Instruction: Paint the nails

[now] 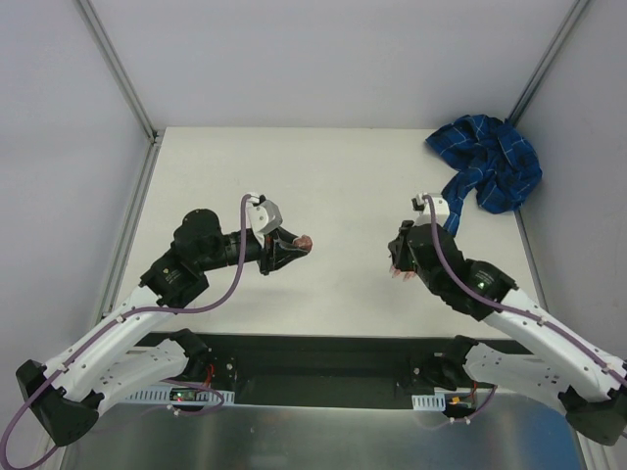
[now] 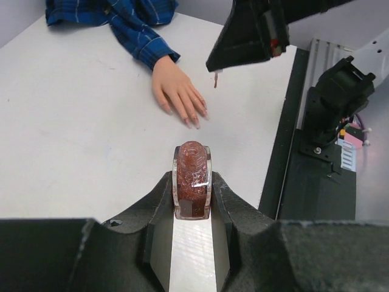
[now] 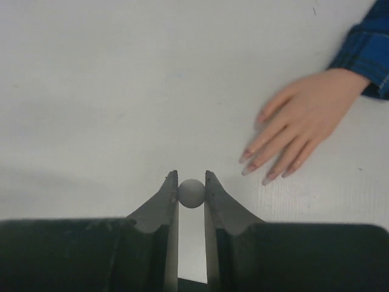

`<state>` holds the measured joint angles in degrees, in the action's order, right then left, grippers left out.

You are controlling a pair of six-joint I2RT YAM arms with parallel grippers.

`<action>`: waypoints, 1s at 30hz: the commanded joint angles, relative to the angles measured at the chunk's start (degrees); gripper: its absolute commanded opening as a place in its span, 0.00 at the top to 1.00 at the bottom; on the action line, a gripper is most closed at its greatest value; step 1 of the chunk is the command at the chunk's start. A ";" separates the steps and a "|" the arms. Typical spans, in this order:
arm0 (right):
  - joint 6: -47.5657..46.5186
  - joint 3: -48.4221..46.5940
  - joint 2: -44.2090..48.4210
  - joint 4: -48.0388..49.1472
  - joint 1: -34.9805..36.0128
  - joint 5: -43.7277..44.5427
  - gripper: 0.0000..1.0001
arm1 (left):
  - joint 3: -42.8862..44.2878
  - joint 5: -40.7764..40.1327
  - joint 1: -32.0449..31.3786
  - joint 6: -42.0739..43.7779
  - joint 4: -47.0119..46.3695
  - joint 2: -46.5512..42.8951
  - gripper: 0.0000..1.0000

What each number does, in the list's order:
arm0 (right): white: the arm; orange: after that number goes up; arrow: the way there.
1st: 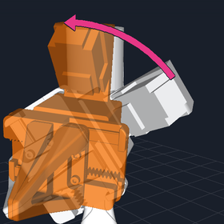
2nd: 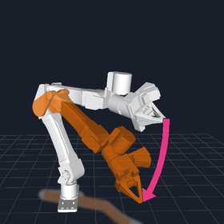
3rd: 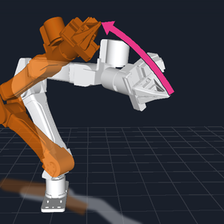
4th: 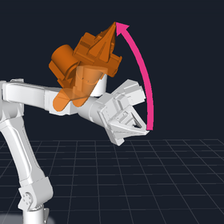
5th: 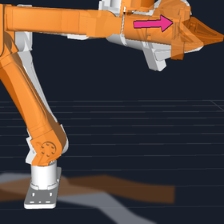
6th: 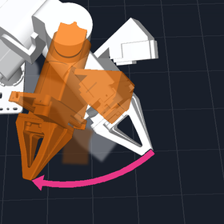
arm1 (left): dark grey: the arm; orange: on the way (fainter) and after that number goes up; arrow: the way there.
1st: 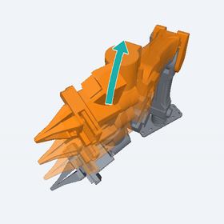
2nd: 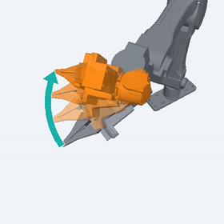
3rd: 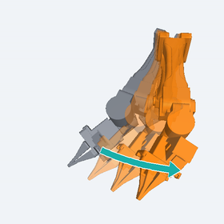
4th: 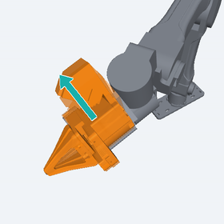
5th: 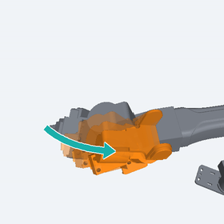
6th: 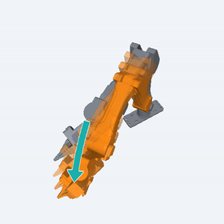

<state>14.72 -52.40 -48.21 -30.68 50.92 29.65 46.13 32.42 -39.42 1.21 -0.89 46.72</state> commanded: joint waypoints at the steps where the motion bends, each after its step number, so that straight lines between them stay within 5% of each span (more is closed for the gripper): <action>1: 5.05 6.24 -2.77 2.10 -5.28 3.13 0.99 | 0.63 -3.69 -0.48 0.54 -0.70 -0.67 1.00; 10: 3.65 13.99 -9.79 13.00 -13.03 -1.78 0.99 | 0.80 -3.42 -0.48 -0.07 -0.70 -0.49 1.00; 30: 0.49 11.97 -21.93 20.57 -14.62 -2.05 0.99 | 1.16 -2.28 -0.48 -0.69 -0.70 -0.14 1.00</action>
<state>16.60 -38.15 -67.81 -12.75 36.56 26.61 46.13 29.47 -39.42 0.99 -0.03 46.81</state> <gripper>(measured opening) 0.175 0.239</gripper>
